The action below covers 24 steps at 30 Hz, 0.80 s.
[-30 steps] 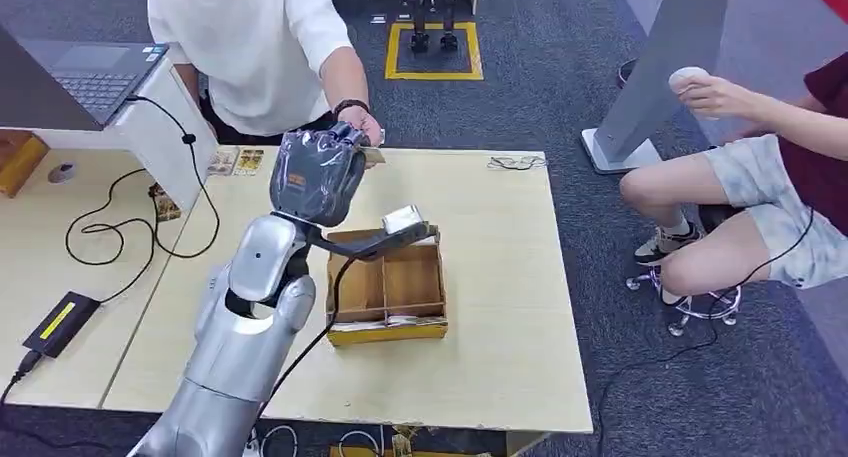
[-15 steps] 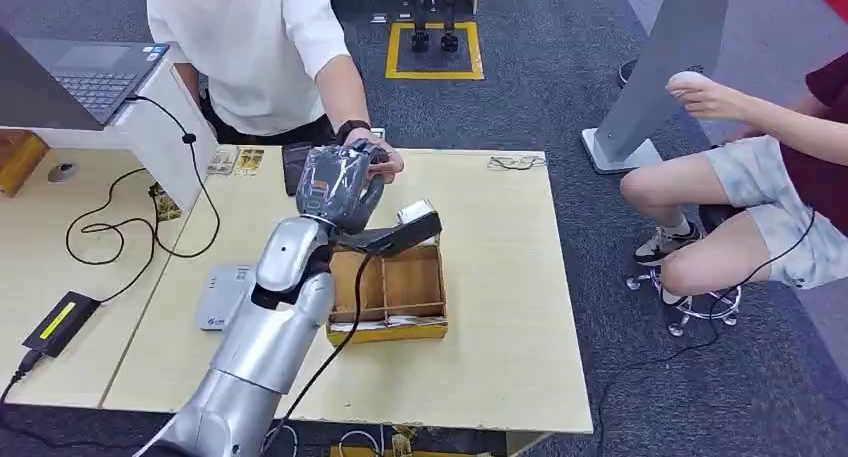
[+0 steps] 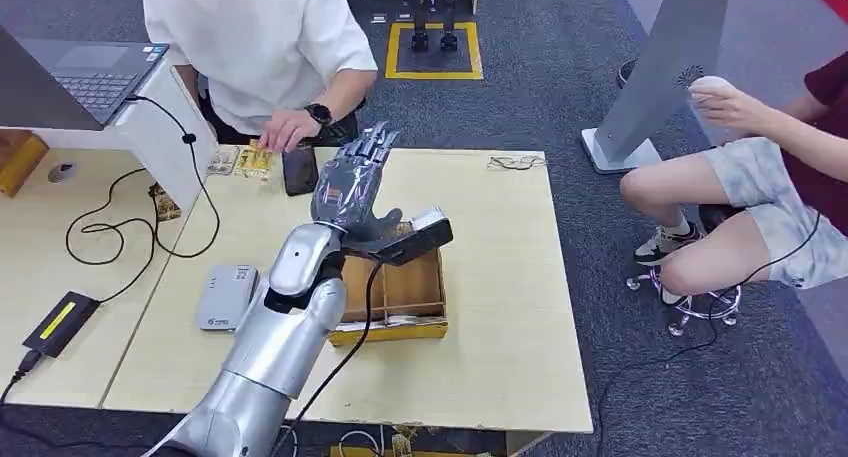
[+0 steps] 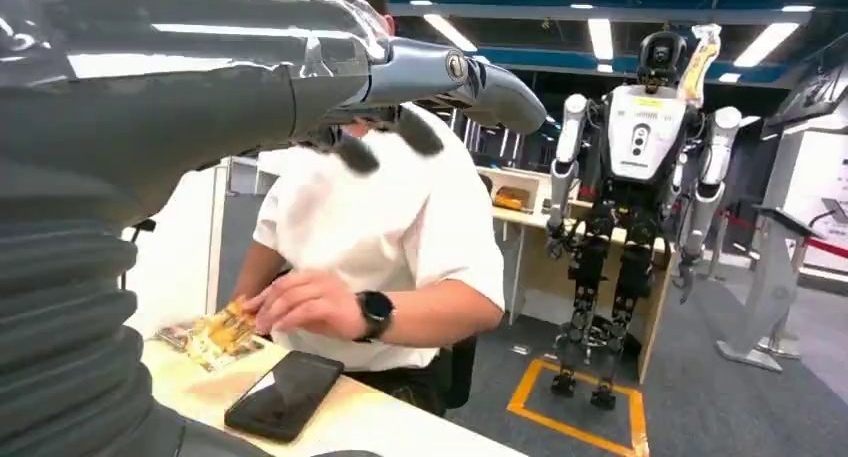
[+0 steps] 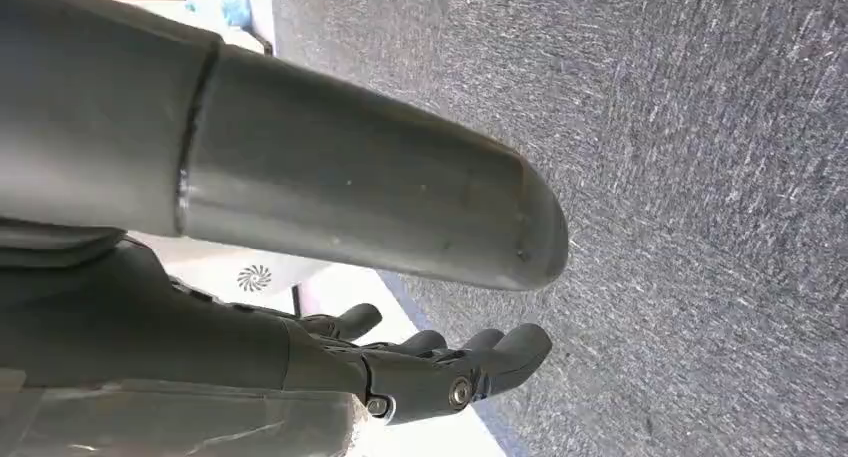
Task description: Pass the card to the sensor for recognition and then transmit it.
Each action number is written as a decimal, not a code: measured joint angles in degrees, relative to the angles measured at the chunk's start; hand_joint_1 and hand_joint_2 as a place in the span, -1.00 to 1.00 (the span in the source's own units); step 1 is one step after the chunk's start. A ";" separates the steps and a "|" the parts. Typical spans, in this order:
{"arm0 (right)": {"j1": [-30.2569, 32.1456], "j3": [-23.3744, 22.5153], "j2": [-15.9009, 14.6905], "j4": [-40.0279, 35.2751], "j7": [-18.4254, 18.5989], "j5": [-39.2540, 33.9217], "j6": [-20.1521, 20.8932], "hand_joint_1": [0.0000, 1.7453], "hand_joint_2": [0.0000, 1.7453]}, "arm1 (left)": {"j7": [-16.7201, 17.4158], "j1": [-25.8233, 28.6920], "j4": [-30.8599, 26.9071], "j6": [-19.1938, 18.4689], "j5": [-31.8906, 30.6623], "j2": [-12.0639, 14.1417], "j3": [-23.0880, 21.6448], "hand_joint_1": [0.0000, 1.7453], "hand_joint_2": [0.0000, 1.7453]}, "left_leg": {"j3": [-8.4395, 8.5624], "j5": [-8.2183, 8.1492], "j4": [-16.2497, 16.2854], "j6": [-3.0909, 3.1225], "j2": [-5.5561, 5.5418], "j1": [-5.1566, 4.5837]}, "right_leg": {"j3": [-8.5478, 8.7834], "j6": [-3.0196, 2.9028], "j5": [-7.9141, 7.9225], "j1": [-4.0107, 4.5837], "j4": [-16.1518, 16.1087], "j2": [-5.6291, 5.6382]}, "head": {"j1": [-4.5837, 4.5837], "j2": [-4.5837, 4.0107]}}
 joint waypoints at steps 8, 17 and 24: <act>0.01 -0.04 0.00 0.04 -0.09 0.00 0.13 -1.00 -1.00 | -1.92 1.96 -1.16 0.70 1.22 0.15 0.00 -1.00 1.00 | -0.01 0.00 0.00 0.00 -0.01 0.00 | 0.00 0.00 -0.01 0.00 0.00 0.00 | 0.00 0.00; 0.70 -1.20 1.02 -1.59 1.00 0.00 1.18 -1.00 -1.00 | -6.10 11.23 -13.39 5.65 8.40 0.26 -0.09 -1.00 1.00 | -0.03 -0.02 -0.01 0.02 0.00 0.00 | -0.01 0.01 -0.04 0.00 0.00 0.00 | 0.02 0.00; 1.61 -2.91 3.21 -5.42 1.27 0.00 2.40 -1.00 -1.00 | -7.93 17.73 -22.55 8.65 13.44 1.20 -0.46 -1.00 1.00 | -0.03 -0.02 -0.01 0.02 0.01 0.00 | -0.03 0.03 -0.05 0.00 0.00 -0.01 | 0.00 0.00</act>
